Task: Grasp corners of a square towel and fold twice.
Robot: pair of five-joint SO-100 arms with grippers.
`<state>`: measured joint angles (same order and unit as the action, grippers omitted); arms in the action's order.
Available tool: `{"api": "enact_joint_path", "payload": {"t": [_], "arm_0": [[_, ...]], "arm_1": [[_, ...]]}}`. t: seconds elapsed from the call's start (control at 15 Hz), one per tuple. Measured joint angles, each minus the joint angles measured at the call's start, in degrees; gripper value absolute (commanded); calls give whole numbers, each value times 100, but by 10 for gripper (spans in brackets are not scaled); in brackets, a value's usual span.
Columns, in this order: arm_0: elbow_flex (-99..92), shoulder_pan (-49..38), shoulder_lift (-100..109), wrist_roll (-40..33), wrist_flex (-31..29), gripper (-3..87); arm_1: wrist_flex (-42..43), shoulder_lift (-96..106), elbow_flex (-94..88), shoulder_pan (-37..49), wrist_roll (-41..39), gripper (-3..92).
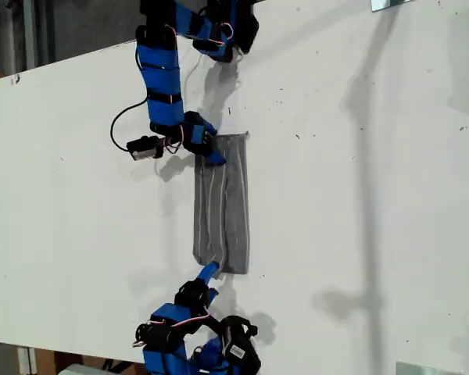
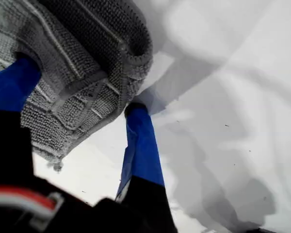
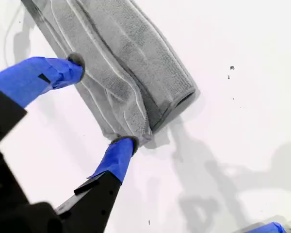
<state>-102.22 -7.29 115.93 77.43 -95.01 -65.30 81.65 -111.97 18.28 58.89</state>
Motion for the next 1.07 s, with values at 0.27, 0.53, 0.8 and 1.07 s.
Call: {"api": "enact_joint_path", "payload": {"t": [0.27, 0.53, 0.8, 1.07], "arm_0": [[0, 26, 0, 0, 0, 284], [0, 79, 0, 62, 0, 283], [-396, 369, -35, 325, 527, 283], [-861, 475, -826, 545, 1503, 283]], "arm_1": [[185, -9, -123, 0, 114, 102], [246, 97, -272, -246, 650, -1], [-141, 1099, -1195, -501, 1591, -1], [-1230, 2408, -1362, -668, 2197, -1]]}}
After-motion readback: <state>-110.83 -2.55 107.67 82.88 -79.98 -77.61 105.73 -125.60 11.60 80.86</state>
